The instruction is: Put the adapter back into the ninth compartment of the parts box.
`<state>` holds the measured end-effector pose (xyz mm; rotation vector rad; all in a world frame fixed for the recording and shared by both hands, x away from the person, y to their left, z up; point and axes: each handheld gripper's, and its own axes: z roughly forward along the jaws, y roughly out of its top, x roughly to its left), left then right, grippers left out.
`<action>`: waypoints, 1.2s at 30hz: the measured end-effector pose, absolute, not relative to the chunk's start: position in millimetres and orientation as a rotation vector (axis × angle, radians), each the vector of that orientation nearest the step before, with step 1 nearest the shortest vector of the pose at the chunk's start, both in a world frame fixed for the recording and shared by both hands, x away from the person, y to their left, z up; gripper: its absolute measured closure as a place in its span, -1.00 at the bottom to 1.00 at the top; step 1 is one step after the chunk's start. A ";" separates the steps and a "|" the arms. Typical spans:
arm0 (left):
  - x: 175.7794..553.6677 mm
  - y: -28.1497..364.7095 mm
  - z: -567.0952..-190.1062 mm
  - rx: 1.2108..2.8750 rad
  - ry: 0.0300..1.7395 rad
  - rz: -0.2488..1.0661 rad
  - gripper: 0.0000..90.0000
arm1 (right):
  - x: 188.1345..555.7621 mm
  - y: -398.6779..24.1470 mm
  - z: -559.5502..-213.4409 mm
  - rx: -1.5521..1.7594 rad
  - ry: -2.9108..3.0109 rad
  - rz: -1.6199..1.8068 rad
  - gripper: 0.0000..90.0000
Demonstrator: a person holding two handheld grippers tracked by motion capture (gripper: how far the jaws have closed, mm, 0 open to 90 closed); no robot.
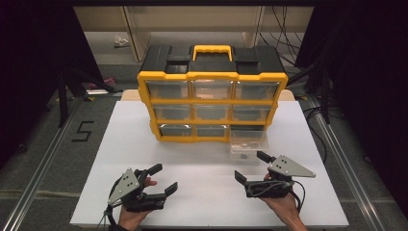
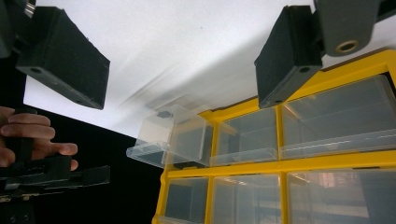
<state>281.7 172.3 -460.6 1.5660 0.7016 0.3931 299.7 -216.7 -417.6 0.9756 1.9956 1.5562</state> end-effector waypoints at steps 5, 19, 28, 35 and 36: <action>281.7 172.4 -460.7 1.566 0.702 0.393 -0.62 | 298.0 -217.6 -418.7 0.980 1.994 1.555 -0.99; 281.1 173.0 -460.3 1.562 0.702 0.396 -0.63 | 290.9 -221.0 -425.2 0.979 1.963 1.581 -0.99; 281.0 172.8 -460.5 1.564 0.699 0.394 -0.63 | 284.4 -224.3 -430.6 0.990 1.927 1.596 -0.99; 280.7 173.1 -460.4 1.563 0.697 0.397 -0.63 | 279.7 -227.1 -434.7 0.991 1.919 1.588 -0.99; 280.5 173.1 -460.3 1.563 0.697 0.397 -0.63 | 279.2 -228.3 -435.2 0.991 1.915 1.589 -0.99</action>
